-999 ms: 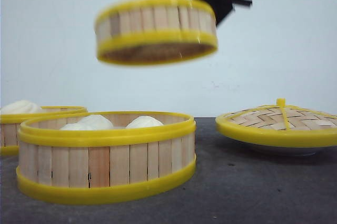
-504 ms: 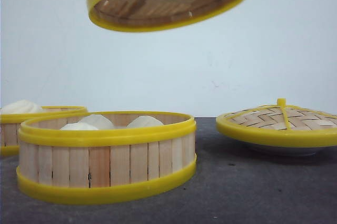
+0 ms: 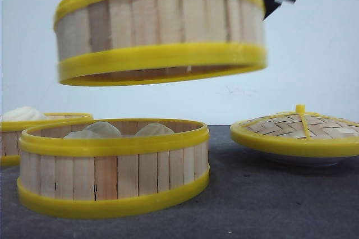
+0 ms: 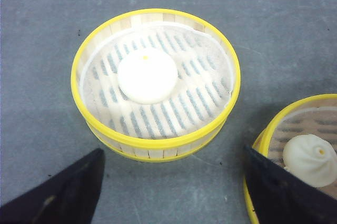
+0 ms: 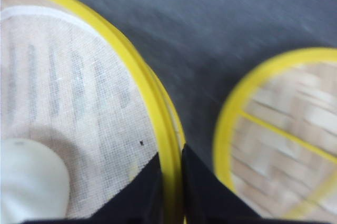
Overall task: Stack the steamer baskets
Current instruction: 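Carry the basket over the nearest basket and lower it on top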
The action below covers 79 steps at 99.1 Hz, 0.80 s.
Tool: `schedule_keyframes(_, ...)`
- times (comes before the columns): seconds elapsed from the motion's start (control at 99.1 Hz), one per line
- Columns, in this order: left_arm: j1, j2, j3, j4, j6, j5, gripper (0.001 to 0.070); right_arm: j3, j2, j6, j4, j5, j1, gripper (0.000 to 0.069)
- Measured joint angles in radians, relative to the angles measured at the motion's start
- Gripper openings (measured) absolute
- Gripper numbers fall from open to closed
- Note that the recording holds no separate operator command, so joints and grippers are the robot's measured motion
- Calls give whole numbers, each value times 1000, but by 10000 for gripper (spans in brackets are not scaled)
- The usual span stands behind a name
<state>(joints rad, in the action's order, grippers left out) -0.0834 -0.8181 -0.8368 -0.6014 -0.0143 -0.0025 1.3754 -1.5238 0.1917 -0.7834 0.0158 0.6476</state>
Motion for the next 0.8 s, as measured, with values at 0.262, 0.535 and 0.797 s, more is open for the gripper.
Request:
schedule_keyframes(0.262, 0, 0, 0, -1, 0, 0, 507, -53, -14, 15, 167, 37, 13, 25)
schedule_keyframes(0.535, 0, 0, 0, -4, 0, 0, 507, -54, -116, 24, 216, 38, 12, 25)
schedule_keyframes(0.797, 0, 0, 0, -5, 0, 0, 507, -54, -174, 26, 295, 55, 14, 25)
